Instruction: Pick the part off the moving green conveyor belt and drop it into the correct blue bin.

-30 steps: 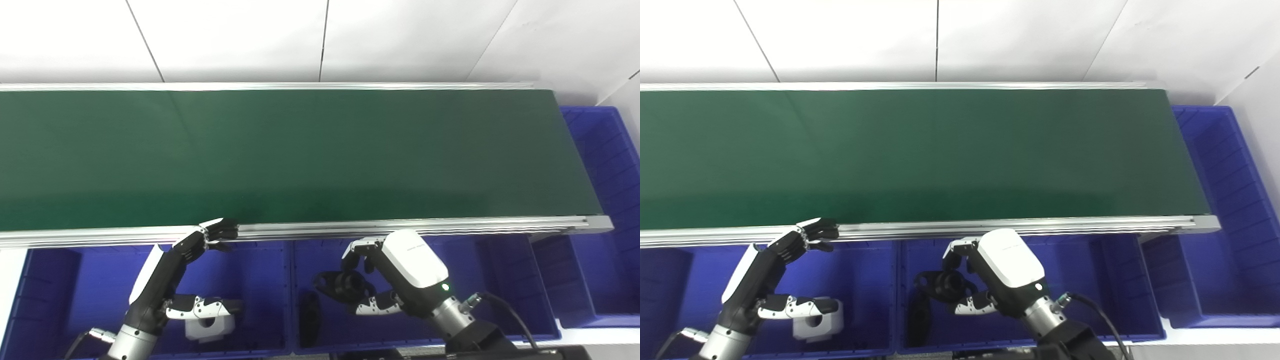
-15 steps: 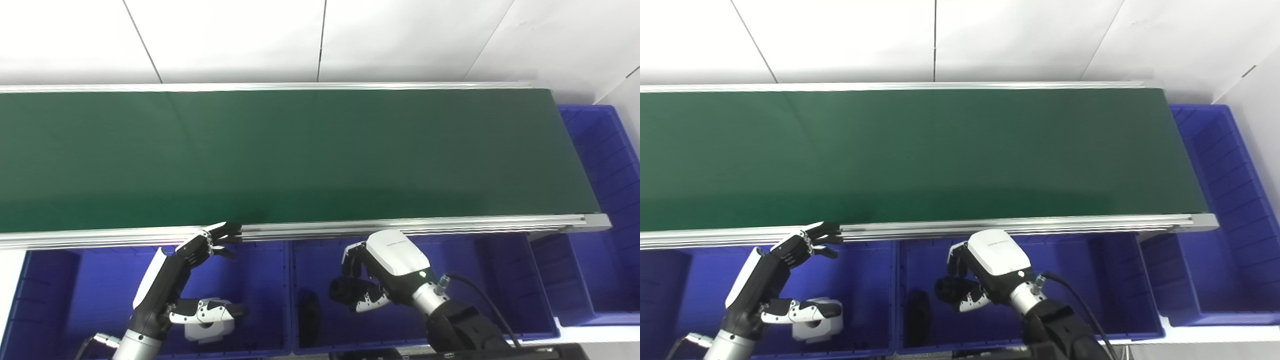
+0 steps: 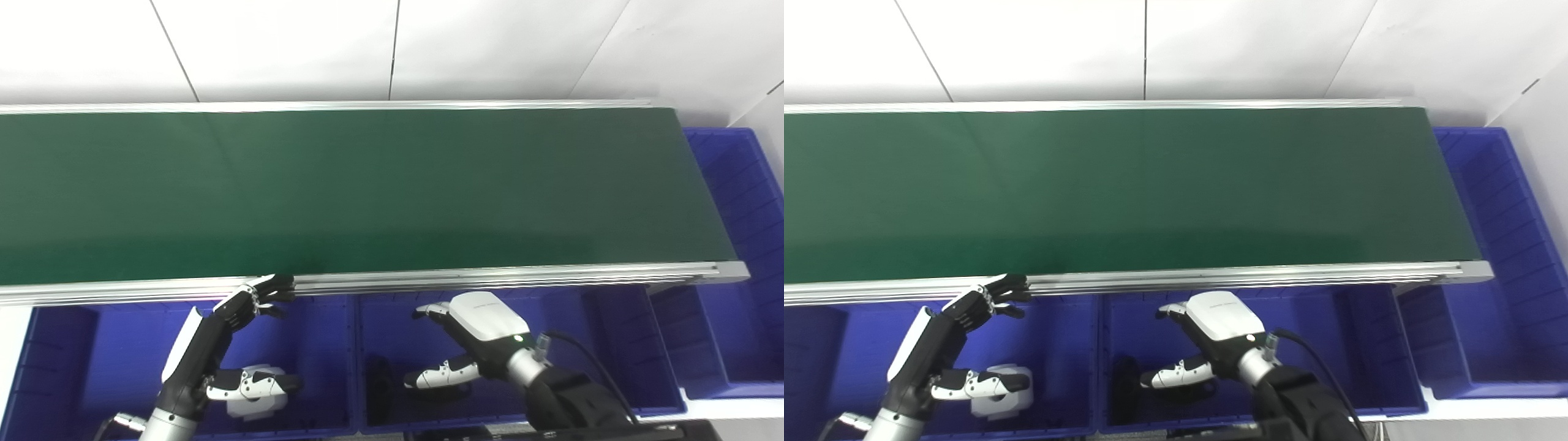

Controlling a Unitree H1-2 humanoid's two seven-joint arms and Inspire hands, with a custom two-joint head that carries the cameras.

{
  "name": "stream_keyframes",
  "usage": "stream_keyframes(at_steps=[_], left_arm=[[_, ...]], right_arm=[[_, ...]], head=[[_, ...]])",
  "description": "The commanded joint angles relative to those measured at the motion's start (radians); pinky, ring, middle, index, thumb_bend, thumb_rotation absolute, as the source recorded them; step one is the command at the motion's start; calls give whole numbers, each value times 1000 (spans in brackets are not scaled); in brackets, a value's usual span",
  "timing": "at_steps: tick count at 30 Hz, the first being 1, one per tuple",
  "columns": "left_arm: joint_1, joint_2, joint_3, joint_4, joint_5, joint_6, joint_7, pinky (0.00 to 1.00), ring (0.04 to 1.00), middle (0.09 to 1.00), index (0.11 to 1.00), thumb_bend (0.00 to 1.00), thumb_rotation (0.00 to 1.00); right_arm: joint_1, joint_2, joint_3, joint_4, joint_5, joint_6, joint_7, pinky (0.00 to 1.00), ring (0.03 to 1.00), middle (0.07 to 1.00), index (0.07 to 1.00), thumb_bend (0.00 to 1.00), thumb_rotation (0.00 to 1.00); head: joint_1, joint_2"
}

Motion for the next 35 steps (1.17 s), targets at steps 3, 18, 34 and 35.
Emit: stream_keyframes(at_steps=[3, 18, 34, 35], left_arm=[[16, -1, 3, -31, -5, -34, -1, 650, 732, 779, 772, 760, 269], [44, -2, -52, -17, 48, -34, 53, 639, 728, 785, 778, 761, 248], [25, 55, -186, 62, 126, -34, 260, 725, 767, 792, 774, 767, 283], [20, 60, -198, 68, 131, -34, 278, 726, 768, 792, 773, 768, 284]], right_arm=[[71, -2, -26, -62, 153, -70, -109, 694, 795, 817, 812, 655, 603], [233, 121, -27, 31, 571, -391, -420, 635, 721, 771, 815, 614, 554], [191, 129, -33, 261, 628, -571, -504, 656, 775, 855, 898, 648, 538], [188, 129, -34, 270, 628, -578, -506, 656, 775, 855, 898, 648, 535]], head=[[34, -19], [169, -100], [243, -233], [243, -233]])
